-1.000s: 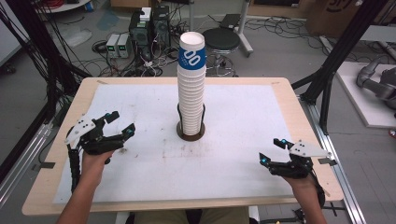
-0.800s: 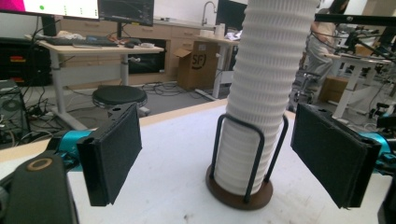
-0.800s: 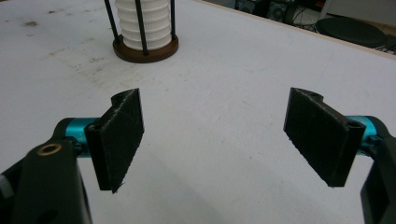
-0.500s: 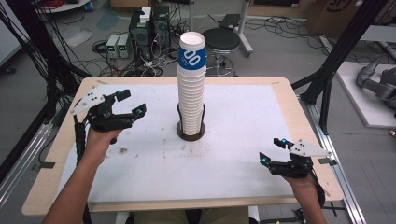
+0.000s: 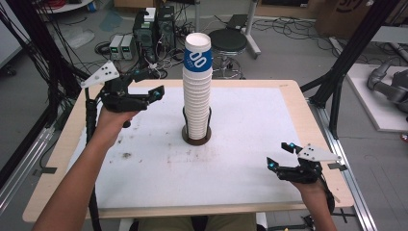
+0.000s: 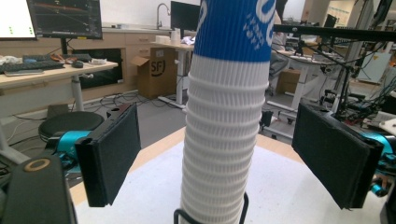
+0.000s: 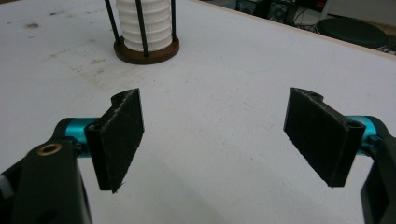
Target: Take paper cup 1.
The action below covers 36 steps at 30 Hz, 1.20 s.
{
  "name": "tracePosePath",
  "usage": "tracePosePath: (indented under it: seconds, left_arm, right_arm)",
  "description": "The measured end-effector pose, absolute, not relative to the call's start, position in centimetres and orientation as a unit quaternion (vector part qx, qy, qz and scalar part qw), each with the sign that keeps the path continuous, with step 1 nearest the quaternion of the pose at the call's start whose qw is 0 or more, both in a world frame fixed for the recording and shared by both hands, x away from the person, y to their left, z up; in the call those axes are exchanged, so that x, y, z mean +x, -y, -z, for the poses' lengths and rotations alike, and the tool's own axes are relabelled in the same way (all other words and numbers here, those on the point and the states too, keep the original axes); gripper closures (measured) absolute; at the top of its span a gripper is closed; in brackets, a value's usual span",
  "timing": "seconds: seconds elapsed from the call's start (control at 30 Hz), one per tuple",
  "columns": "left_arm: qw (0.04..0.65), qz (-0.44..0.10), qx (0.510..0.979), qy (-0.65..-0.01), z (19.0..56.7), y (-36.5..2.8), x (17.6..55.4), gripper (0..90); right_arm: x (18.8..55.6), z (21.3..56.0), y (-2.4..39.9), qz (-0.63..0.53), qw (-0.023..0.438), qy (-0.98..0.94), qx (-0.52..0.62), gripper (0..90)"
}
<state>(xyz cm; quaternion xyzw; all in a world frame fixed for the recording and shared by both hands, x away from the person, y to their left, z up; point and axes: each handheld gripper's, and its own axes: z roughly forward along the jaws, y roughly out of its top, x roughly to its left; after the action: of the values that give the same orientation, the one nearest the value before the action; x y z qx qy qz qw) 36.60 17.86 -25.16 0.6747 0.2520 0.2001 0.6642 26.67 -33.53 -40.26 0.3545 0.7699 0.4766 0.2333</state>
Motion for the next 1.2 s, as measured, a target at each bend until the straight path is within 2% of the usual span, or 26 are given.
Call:
tracePosePath:
  seconds: [0.67, 1.2]
  left_arm:
    - [0.666, -0.179, 0.687, -0.228, 20.2, -13.2, 40.0, 15.4]
    - [0.648, -0.182, 0.698, -0.244, 18.2, -9.3, 42.4, 15.4]
  right_arm:
    - [26.6, 40.2, 33.7, -0.481, 0.233, -0.767, 0.355, 20.5]
    - [26.6, 40.1, 33.6, -0.485, 0.231, -0.766, 0.352, 20.4]
